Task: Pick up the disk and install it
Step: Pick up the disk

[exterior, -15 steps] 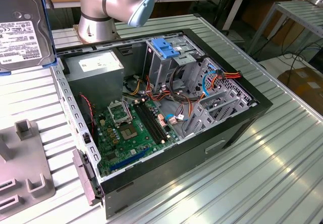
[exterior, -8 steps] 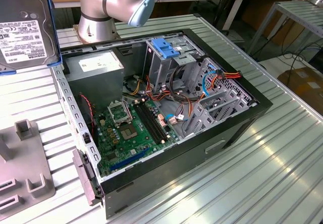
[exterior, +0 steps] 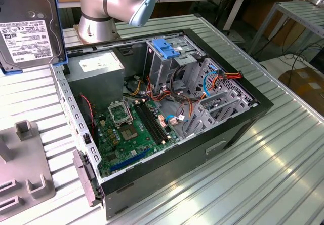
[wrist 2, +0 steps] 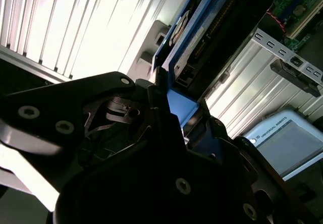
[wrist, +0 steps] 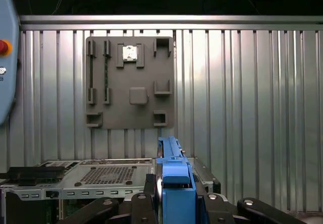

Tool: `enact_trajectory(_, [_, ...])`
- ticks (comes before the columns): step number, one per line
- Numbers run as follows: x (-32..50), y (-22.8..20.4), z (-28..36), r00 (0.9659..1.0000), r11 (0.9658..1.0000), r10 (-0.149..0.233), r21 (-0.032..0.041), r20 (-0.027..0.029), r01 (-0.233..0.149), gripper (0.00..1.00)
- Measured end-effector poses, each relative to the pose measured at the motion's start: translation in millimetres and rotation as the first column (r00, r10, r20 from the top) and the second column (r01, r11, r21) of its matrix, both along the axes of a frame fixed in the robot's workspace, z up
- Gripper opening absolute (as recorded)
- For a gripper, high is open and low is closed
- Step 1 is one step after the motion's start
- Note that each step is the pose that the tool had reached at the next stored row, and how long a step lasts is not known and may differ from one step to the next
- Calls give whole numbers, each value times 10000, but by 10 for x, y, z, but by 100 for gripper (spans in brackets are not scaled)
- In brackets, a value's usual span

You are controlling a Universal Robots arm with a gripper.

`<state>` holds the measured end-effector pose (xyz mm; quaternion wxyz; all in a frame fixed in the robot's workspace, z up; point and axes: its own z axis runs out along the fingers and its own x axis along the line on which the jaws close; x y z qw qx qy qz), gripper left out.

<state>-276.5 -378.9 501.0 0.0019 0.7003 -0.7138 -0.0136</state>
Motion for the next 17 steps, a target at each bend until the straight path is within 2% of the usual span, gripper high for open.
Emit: enact_trajectory(17, [191,-4,-3,10000,10000,-1,-38,0,1,37])
